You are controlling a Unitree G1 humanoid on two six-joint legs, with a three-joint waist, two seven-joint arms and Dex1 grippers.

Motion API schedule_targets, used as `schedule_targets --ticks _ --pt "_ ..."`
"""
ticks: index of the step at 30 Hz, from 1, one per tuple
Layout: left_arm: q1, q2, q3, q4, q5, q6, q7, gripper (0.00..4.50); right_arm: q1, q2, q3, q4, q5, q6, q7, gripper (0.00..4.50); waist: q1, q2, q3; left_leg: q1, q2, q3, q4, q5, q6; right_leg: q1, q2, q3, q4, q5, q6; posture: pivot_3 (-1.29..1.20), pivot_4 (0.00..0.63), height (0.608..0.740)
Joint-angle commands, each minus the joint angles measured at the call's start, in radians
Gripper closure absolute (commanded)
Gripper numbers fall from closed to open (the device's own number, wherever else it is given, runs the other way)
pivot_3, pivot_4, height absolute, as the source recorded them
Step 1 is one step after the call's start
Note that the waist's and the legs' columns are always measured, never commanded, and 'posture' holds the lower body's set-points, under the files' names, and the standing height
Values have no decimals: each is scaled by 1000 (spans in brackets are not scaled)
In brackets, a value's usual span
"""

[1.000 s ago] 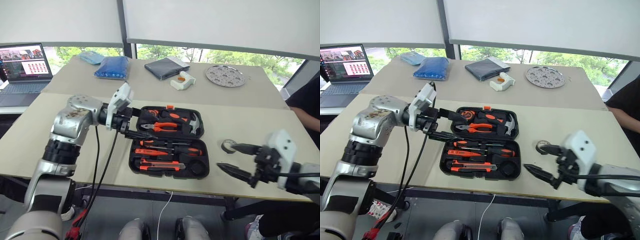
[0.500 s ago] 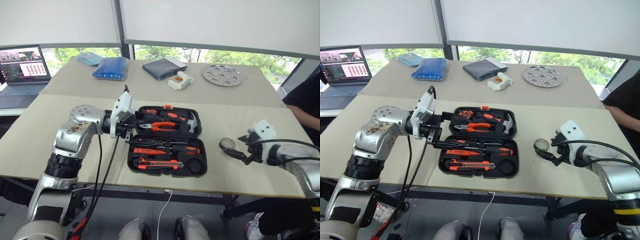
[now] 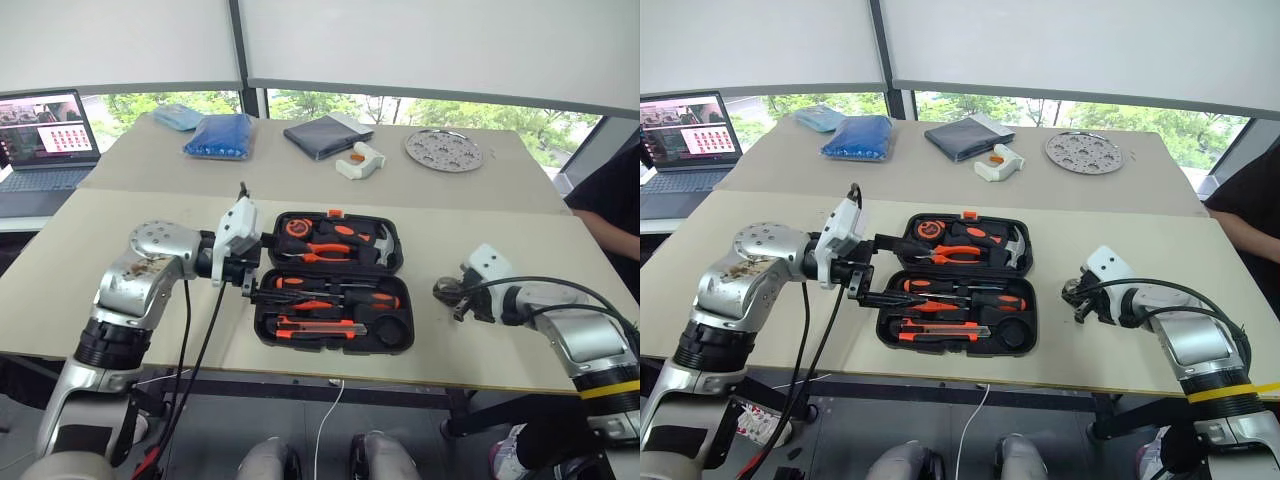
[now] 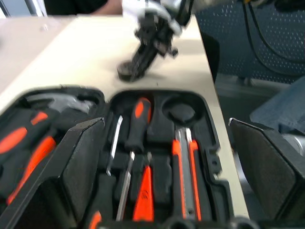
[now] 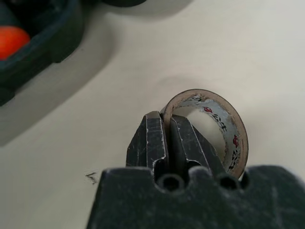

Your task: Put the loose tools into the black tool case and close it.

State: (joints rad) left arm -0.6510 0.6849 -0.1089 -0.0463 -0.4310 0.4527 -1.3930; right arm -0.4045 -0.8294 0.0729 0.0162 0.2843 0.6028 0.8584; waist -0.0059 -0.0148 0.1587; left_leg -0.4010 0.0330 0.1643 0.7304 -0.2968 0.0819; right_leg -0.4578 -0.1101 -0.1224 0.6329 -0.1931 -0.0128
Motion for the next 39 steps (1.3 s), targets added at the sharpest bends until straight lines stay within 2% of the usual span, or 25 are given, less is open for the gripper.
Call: schedule_targets --ticks 1,3,4,7,14,15,16,22,25,28,30,31,33,36,37,38,39 --pt "16 39 -22 -37 32 -83 -45 0 29 -11 -72 -269 190 116 86 4480 0 0 0 0 0 0 0 0 0 0 0 0 0 0 0 0 150 718" --pt "23 47 -32 -28 47 -114 -52 0 65 -17 -72 -436 288 192 115 4480 0 0 0 1 0 0 -1 0 0 0 0 0 0 0 -1 0 150 718" --pt "20 46 -32 -24 46 -115 -51 0 83 -25 -52 -473 273 190 111 4480 1 0 0 1 1 0 -1 0 0 0 0 0 0 0 -2 0 150 718" --pt "15 43 -35 -17 46 -120 -49 0 123 -26 8 -500 203 175 69 4480 5 0 0 1 0 -1 -1 0 0 1 0 0 -1 0 -1 0 150 718" --pt "10 56 -48 -11 62 -128 -57 0 124 -5 99 -486 142 189 23 4480 13 0 0 0 -1 -1 -1 -1 1 0 -3 0 -1 2 1 0 150 718" --pt "9 56 -48 -10 65 -131 -56 0 122 -12 113 -484 126 192 21 3714 14 0 0 0 0 -1 -1 -1 1 0 -2 0 -1 2 1 0 150 718" --pt "6 55 -48 -8 65 -130 -57 0 126 -33 125 -492 116 196 31 3570 13 0 0 0 0 -1 -1 0 1 -1 -2 0 0 1 0 0 150 718" --pt "-16 43 -47 26 74 -137 -51 0 126 -92 102 -586 175 233 81 1500 19 0 0 0 0 -1 -1 -1 1 0 -2 -1 -1 0 -1 0 150 718" --pt "-13 42 -46 38 82 -136 -37 0 113 -81 58 -595 212 256 77 1500 18 0 0 -2 0 -1 -1 0 1 -1 -1 -1 -1 0 -1 0 150 718" --pt "8 56 -36 70 103 -113 6 0 94 -51 -42 -558 269 295 41 1500 18 0 0 -2 0 -1 0 0 1 -1 -1 -1 -1 0 -1 0 150 718" --pt "24 60 -14 120 125 -121 54 0 87 -33 -109 -515 287 306 11 2009 17 0 0 -1 -1 -1 0 0 1 0 -1 -1 -1 1 -1 0 150 718" --pt "34 64 -1 149 136 -128 78 258 89 -32 -135 -491 285 300 2 2210 16 0 0 -1 0 -1 0 0 1 0 -1 -1 -1 1 0 0 150 718" --pt "41 72 15 222 170 -121 141 744 95 -39 -168 -438 265 275 -13 2915 16 0 0 0 0 -1 0 0 1 0 -1 -1 -1 1 0 0 150 718" --pt "39 77 6 352 240 -192 204 2018 90 -41 -174 -350 215 217 -30 4058 17 0 0 -1 0 -1 -1 0 1 0 -1 -1 -1 1 -1 0 150 718" --pt "40 77 -1 382 258 -221 212 2186 87 -36 -171 -323 198 190 -34 4241 16 0 0 -1 0 -1 -1 0 1 0 -1 -1 -1 1 -1 0 150 718" --pt "38 73 -6 408 273 -237 222 2592 80 -24 -163 -288 168 136 -44 4500 16 0 0 -1 0 0 -1 0 1 -1 -1 -1 -1 1 -1 0 150 718" --pt "34 65 -11 429 285 -251 230 2947 77 -17 -141 -254 128 72 -46 4500 17 0 0 -1 0 0 -1 0 1 -1 -1 -1 -1 1 0 0 150 718"
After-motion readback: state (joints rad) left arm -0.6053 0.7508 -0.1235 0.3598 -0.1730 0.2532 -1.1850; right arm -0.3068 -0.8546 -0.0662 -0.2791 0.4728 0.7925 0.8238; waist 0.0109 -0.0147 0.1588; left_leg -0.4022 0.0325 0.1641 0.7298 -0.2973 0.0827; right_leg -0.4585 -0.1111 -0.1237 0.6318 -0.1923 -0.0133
